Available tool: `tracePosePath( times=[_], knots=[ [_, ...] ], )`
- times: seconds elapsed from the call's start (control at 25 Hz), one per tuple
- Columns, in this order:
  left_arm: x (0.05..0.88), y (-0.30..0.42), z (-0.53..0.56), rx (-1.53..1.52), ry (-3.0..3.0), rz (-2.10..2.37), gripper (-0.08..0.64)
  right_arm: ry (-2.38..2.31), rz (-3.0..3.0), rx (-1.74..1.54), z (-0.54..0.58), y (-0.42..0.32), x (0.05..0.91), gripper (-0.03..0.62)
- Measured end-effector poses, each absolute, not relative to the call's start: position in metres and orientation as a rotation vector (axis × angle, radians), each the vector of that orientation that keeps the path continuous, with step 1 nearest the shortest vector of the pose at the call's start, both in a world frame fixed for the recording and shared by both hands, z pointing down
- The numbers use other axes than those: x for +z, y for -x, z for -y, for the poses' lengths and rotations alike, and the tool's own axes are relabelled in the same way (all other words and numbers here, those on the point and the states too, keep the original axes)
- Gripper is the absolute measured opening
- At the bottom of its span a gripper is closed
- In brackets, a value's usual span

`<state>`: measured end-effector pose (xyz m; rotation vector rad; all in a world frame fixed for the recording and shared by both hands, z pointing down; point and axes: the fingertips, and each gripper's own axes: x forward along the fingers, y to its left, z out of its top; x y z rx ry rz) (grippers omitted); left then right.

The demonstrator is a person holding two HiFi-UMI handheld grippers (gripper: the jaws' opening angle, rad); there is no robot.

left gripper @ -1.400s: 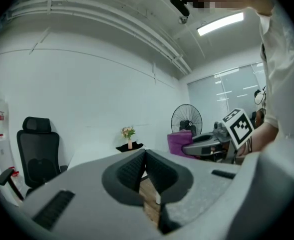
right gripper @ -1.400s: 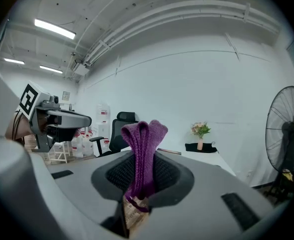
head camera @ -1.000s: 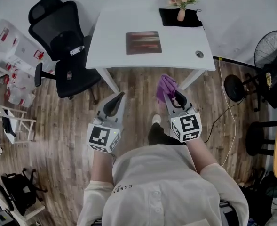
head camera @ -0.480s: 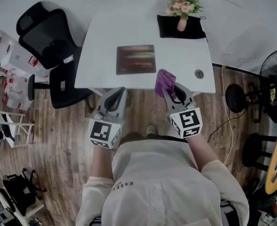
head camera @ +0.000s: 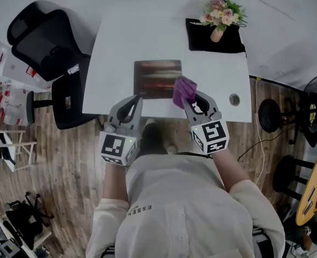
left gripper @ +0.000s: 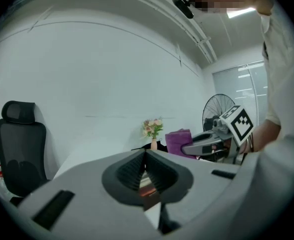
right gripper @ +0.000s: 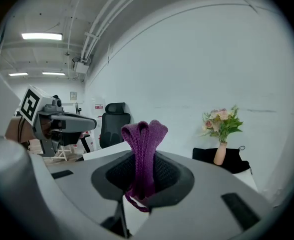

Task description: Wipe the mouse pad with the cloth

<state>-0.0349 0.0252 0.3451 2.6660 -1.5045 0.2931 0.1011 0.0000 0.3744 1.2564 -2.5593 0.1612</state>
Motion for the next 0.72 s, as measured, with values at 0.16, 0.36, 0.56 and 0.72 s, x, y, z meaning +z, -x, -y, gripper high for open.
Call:
tracePosePath(
  times=[0.16, 0.36, 0.56, 0.72],
  knots=[
    [0.352, 0.058, 0.023, 0.294, -2.677, 1.466, 0.002, -1.222, 2.530, 0.214, 0.046, -0.070, 0.385, 0.087],
    [0.368, 0.095, 0.078, 0.326, -2.675, 1.425, 0.002, -1.145, 2.469, 0.302, 0.098, -0.022, 0.413, 0.087],
    [0.388, 0.132, 0.117, 0.344, -2.659, 1.382, 0.002, -1.047, 2.398, 0.399, 0.135, 0.024, 0.455, 0.087],
    [0.409, 0.161, 0.143, 0.359, -2.633, 1.332, 0.002, -0.976, 2.314, 0.474, 0.159, 0.059, 0.493, 0.087]
  ],
)
